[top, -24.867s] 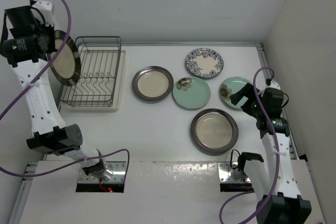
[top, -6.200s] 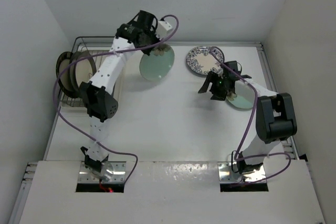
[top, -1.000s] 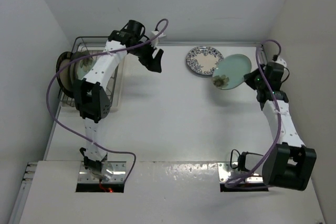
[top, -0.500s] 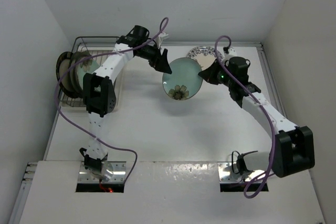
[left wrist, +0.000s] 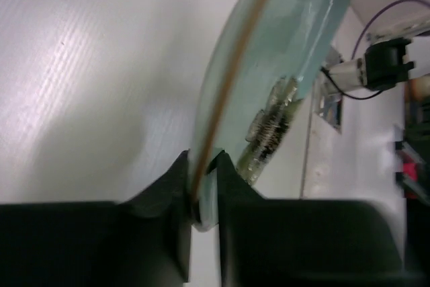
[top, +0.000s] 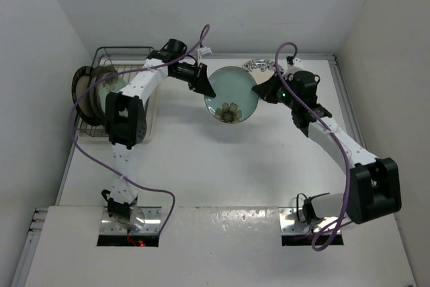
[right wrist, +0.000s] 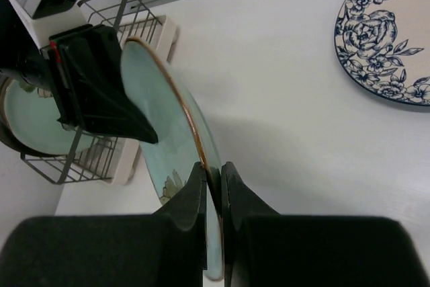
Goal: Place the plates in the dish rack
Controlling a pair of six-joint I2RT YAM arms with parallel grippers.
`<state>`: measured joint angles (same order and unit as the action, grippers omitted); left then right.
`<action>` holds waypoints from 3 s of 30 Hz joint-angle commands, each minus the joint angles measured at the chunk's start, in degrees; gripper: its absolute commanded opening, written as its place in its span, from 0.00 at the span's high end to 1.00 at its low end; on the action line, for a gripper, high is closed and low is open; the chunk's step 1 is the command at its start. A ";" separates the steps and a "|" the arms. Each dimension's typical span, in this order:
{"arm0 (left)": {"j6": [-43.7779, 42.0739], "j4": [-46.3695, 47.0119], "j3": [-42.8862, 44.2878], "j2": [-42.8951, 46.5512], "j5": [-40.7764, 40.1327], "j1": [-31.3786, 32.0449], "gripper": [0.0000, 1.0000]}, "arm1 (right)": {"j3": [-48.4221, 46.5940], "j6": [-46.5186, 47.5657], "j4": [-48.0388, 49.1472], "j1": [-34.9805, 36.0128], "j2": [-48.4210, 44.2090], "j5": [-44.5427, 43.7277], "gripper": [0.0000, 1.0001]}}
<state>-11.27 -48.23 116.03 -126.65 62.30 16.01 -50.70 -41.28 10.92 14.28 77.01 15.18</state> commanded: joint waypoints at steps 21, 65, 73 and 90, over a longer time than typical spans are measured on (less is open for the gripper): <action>-8.49 -8.00 19.75 18.90 -72.02 0.33 1.00 | -6.52 -2.58 -7.14 -3.47 6.04 -2.61 0.15; 1.16 -7.32 5.60 28.04 -81.38 -16.02 1.00 | -29.28 5.24 -26.56 5.23 15.88 -6.83 0.15; 1.69 -11.88 4.31 27.51 -81.73 -14.86 1.00 | -30.95 5.51 -26.91 5.05 16.68 -6.30 0.15; 2.92 -14.18 -2.38 30.59 -81.89 -18.30 1.00 | -30.07 5.24 -27.09 5.23 16.24 -6.57 0.15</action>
<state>-9.58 -66.81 113.71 -100.86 -16.69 -1.83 -79.00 -36.60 -16.86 19.29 93.82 8.97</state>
